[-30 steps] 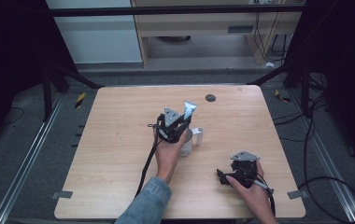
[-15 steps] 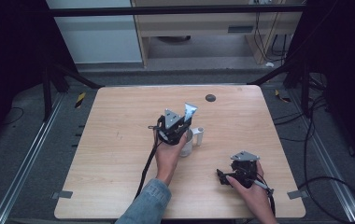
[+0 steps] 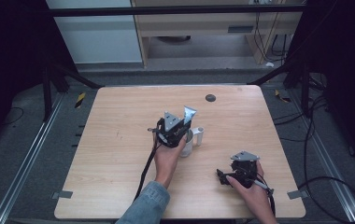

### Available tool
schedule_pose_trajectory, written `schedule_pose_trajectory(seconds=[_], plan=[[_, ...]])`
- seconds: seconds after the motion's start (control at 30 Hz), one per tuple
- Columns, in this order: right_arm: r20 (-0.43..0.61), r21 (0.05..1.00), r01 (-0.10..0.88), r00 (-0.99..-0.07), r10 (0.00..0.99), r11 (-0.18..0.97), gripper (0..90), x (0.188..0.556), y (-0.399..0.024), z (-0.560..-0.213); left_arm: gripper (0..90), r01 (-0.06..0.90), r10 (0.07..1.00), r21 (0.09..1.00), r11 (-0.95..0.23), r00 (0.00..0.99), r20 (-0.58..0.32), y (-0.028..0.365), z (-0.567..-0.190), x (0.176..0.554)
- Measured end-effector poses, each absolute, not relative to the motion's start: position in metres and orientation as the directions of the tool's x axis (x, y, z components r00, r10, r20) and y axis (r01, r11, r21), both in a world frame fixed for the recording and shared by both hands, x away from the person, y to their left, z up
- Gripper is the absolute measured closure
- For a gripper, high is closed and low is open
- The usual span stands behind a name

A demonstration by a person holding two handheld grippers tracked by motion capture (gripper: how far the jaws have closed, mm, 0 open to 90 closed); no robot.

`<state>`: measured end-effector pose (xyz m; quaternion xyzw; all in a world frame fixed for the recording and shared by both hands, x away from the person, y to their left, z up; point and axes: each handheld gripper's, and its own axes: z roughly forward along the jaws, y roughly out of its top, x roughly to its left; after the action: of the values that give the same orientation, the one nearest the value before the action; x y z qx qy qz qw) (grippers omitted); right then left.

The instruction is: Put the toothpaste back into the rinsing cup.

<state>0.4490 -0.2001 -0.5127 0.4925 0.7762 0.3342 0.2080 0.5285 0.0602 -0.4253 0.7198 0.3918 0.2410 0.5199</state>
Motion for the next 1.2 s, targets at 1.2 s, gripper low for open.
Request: schedule_pose_trajectory(seconds=[1.2], plan=[[0.006, 0.723, 0.626, -0.428, 0.904, 0.292, 0.7, 0.4491, -0.2001, -0.5127, 57.1, 0.337, 0.812, 0.919, -0.205, 0.583, -0.033, 0.0611, -0.4173, 0.5275]])
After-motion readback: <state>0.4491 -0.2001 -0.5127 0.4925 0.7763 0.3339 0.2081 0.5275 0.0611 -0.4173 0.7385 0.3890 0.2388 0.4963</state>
